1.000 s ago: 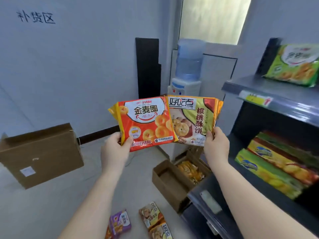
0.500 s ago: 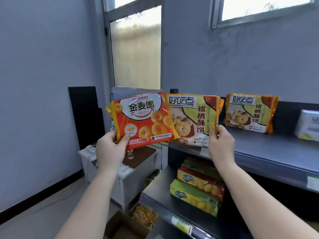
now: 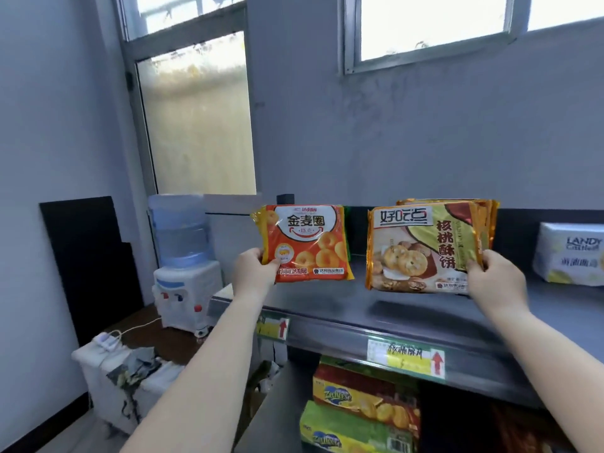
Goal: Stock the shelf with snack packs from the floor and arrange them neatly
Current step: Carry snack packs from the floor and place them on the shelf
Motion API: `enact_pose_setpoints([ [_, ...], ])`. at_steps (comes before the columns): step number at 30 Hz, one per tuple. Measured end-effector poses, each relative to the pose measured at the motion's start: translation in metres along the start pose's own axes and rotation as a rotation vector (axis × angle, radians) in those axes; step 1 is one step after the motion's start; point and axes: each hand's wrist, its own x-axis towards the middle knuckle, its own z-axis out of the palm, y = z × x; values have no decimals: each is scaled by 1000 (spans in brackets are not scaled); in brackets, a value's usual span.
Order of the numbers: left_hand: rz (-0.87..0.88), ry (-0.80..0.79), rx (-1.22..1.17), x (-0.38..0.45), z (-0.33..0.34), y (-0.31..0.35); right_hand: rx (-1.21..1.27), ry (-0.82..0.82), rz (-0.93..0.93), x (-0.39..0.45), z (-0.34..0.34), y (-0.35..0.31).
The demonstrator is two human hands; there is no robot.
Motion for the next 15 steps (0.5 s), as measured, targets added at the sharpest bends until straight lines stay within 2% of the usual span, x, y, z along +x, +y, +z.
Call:
enact_pose_setpoints([
  [6,-46,-168,108,75,33,-9,-116,27,123,28,13,0],
  [12,-96,-222,188,112,56,-30,-193,33,179,46,21,-1],
  [15,-81,-228,153,117,62,-42,-210,28,257,48,29,5],
])
